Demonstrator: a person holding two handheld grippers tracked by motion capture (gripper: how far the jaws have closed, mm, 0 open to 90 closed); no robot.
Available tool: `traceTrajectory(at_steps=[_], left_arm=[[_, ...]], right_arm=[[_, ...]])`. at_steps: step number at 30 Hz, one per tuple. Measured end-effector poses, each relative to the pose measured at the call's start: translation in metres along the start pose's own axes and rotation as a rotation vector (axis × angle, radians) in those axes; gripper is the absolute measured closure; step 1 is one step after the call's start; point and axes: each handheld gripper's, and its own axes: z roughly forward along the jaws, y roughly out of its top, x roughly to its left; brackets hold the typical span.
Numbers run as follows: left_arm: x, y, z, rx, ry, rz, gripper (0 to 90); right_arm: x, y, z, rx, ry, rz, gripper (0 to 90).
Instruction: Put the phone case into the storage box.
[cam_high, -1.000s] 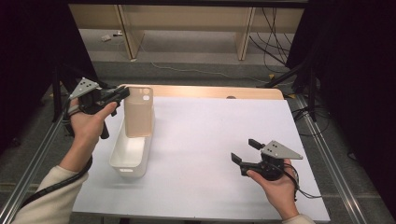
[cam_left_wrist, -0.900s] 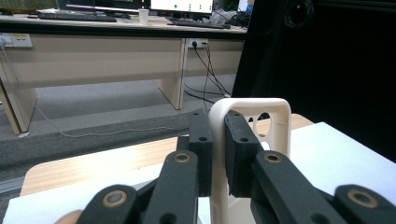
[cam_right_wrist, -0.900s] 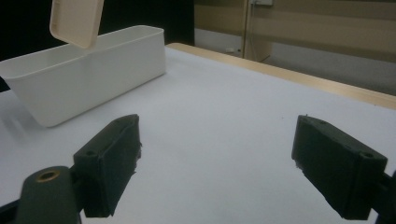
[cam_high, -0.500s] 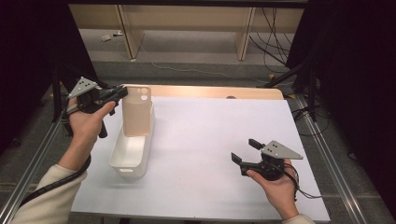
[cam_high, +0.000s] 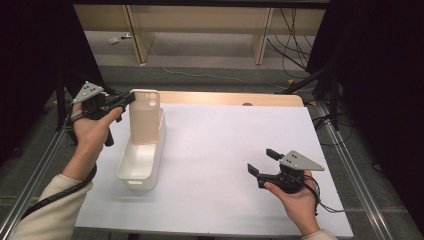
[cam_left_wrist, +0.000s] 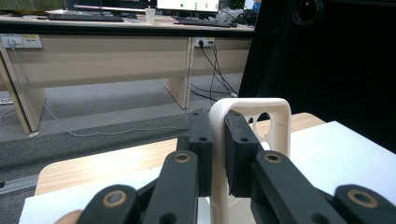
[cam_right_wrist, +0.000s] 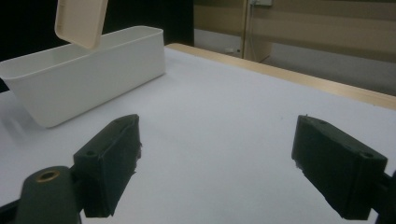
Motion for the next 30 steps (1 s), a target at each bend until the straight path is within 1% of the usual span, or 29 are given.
traceTrajectory(at_steps=[10, 26, 30], left_arm=[[0.0038, 0.0008, 0.0024, 0.005, 0.008, 0.011, 82.3], [0.0077, 0.002, 0.0047, 0.003, 0.015, 0.013, 82.3], [0.0088, 0.0023, 0.0053, 0.006, 0.015, 0.023, 82.3]], right_arm=[[-0.0001, 0.0, -0.0002, 0.0, -0.001, 0.002, 16.8], [-0.0004, -0.0001, -0.0002, -0.002, -0.003, 0.001, 16.7], [-0.0005, 0.0, -0.0003, -0.004, -0.002, 0.0, 16.8]])
